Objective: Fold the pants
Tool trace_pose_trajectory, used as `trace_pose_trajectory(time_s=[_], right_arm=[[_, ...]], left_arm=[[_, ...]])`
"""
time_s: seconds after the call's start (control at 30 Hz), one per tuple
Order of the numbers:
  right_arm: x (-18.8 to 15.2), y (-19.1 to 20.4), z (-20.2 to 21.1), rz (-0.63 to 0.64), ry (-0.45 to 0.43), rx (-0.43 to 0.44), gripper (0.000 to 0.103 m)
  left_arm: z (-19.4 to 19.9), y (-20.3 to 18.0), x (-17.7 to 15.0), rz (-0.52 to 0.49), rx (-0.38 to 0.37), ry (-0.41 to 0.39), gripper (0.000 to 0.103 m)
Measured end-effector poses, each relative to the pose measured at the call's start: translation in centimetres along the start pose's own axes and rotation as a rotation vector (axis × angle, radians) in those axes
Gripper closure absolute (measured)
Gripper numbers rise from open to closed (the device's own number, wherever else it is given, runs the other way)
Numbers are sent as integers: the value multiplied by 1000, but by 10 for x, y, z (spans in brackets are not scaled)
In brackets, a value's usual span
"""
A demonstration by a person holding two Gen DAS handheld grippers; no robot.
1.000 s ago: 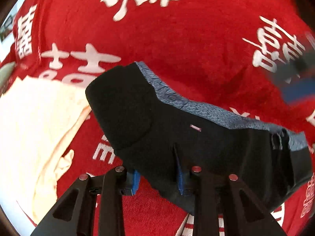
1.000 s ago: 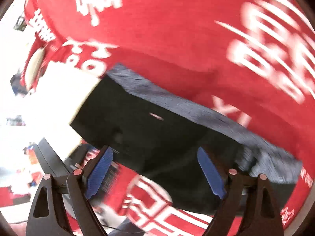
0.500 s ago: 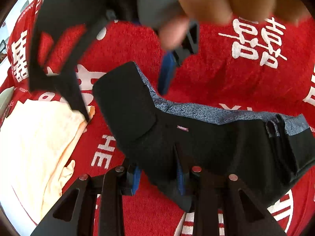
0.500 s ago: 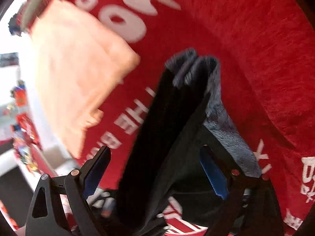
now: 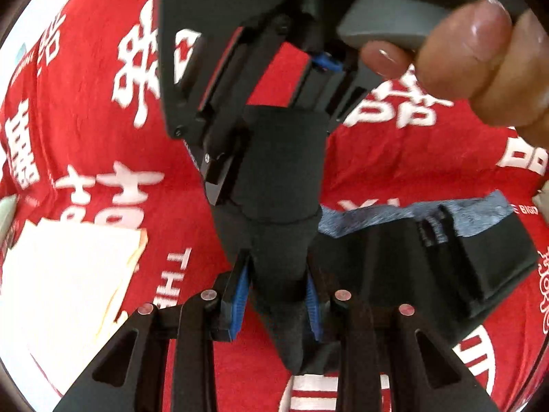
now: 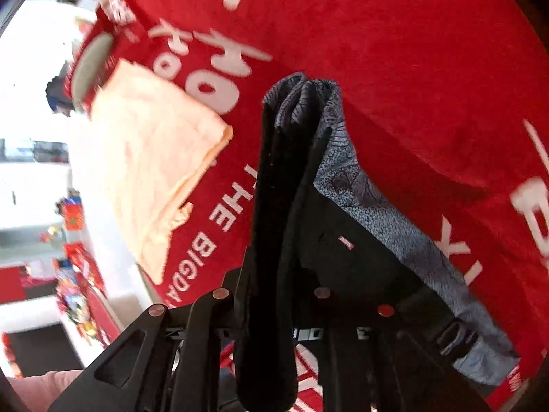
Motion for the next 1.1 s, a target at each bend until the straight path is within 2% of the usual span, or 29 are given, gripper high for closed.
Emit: trace_pose_trajectory(time_s=[0.1,0.37,0.67,0.97,1.1], right_arm=[[-12,-8,30,-14,-72,65,86],[-76,-39,112,-46,-281,194,86],[-165,-104,190,-119,-452,250,86],[-240,-175,224,-227,-565,308,86],[-264,-205,223,-263,-569,268,86]], left_arm=[[17,-11,9,-26,-19,-34,72],[67,-63,35,-112,-105,-98,72],[114,-164,42,-257,-216,-132,72],[135,-252,30,-395,-271,-132,72],[132,-289,15,-463,-300,-97,72]])
Point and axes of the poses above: each gripper's, at about its wrist camera, not at the fingertips, and z roughly against the way its jaws point, y to its left, x to its top, the point moved 4 cm from there along -z, roughly the way its jaws point, and after that the axes turned 14 degrees about x, right-handed, at the moved point
